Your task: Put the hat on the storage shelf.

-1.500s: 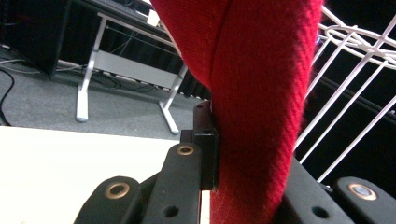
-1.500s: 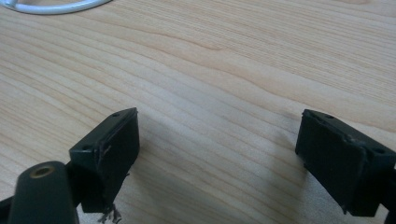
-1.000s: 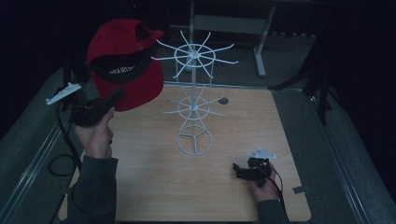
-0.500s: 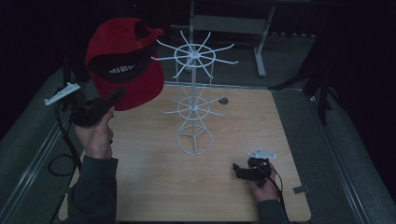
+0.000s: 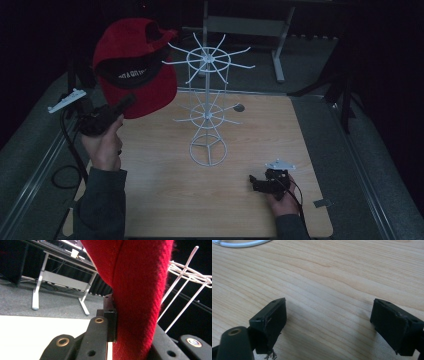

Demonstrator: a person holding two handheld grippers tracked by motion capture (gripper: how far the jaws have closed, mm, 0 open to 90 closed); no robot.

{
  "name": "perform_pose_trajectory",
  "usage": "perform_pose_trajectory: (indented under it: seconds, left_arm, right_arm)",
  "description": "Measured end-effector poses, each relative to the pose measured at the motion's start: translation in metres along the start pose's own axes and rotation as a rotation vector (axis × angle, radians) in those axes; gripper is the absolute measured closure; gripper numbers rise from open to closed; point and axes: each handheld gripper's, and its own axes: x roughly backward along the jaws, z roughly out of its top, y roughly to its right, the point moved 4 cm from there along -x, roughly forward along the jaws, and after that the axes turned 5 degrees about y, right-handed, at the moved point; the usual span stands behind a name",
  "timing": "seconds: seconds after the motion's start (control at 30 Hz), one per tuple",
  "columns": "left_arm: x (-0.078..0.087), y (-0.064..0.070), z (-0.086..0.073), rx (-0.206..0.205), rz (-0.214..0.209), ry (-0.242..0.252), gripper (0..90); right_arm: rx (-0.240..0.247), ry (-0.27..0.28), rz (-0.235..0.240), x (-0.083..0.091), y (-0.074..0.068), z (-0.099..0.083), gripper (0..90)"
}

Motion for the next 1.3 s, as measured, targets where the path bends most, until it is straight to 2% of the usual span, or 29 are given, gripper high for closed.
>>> perform_pose_trajectory:
  seconds: [0.8,1.3]
  left_arm:
    - [-0.003,0.002,-0.011,-0.019,-0.013,-0.039,85.3]
    - [-0.009,0.001,-0.036,-0.018,-0.021,-0.107,85.2]
  right_arm:
    - [0.0,0.001,0.0,0.0,0.0,0.0,13.4]
    - [0.0,0.0,0.001,0.0,0.0,0.0,13.4]
